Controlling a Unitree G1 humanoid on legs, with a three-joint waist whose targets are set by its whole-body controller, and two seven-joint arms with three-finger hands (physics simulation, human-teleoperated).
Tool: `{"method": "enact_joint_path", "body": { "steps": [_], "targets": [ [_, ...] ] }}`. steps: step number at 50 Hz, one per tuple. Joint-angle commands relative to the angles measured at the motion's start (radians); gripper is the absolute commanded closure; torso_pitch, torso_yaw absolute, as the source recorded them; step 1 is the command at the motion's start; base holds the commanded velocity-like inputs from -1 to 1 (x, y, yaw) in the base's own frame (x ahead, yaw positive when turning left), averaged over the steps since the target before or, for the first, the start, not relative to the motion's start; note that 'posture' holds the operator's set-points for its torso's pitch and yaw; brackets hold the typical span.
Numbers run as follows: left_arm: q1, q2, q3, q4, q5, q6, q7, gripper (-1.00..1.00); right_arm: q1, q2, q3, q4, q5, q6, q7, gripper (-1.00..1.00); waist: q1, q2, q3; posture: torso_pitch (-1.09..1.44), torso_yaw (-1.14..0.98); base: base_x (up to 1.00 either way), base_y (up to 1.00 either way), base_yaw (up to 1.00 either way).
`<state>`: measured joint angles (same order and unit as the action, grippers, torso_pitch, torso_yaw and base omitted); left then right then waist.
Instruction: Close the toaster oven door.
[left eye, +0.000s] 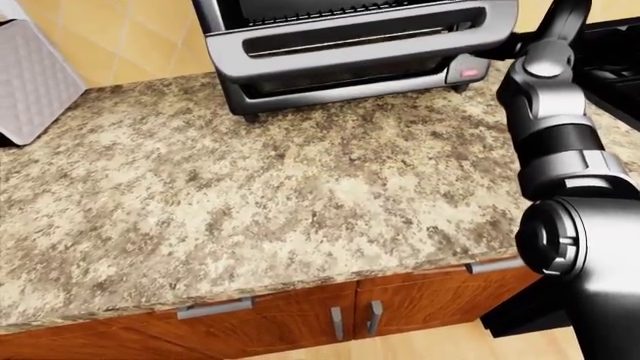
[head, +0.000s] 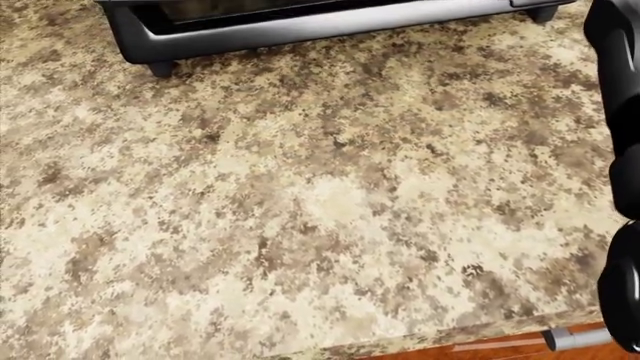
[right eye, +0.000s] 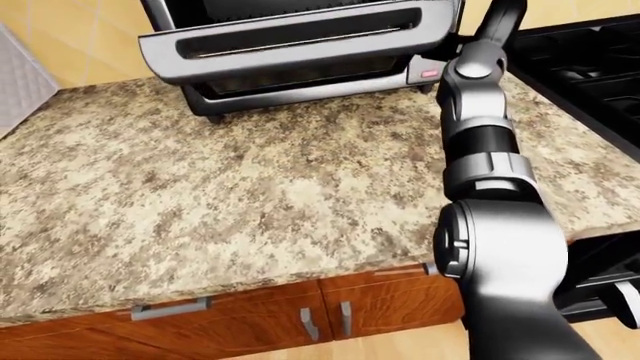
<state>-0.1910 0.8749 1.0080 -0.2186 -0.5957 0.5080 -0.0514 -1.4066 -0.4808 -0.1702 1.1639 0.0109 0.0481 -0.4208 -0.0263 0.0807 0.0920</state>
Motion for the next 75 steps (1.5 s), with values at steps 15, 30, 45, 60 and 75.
{"method": "enact_joint_path", "body": {
  "steps": [15, 30, 45, 60, 75],
  "targets": [
    [-0.023, -0.074, -0.047, -0.247, -0.092, 0.134, 0.042, -1.00, -0.107, -0.008, -0.005, -0.049, -0.051, -0.112, -0.031, -1.00, 0.005, -0.011, -0.040, 0.00, 0.00, 0.00, 0.00, 0.00],
    [0.000, -0.163, -0.072, -0.403, -0.177, 0.220, 0.077, -1.00, -0.134, 0.003, 0.001, -0.029, -0.070, -0.106, -0.039, -1.00, 0.006, -0.014, -0.036, 0.00, 0.00, 0.00, 0.00, 0.00],
    [0.054, -0.282, -0.129, -0.587, -0.221, 0.275, 0.080, -1.00, -0.142, 0.007, -0.002, -0.021, -0.074, -0.111, -0.042, -1.00, 0.010, -0.021, -0.033, 0.00, 0.00, 0.00, 0.00, 0.00],
    [0.023, -0.330, -0.226, -0.654, -0.229, 0.311, 0.106, -1.00, -0.145, 0.010, -0.002, -0.014, -0.076, -0.115, -0.046, -1.00, 0.019, -0.031, -0.034, 0.00, 0.00, 0.00, 0.00, 0.00],
    [0.013, -0.398, -0.343, -0.745, -0.271, 0.361, 0.177, -1.00, -0.157, 0.008, -0.003, -0.011, -0.073, -0.110, -0.047, -1.00, 0.023, -0.038, -0.035, 0.00, 0.00, 0.00, 0.00, 0.00]
  ]
}}
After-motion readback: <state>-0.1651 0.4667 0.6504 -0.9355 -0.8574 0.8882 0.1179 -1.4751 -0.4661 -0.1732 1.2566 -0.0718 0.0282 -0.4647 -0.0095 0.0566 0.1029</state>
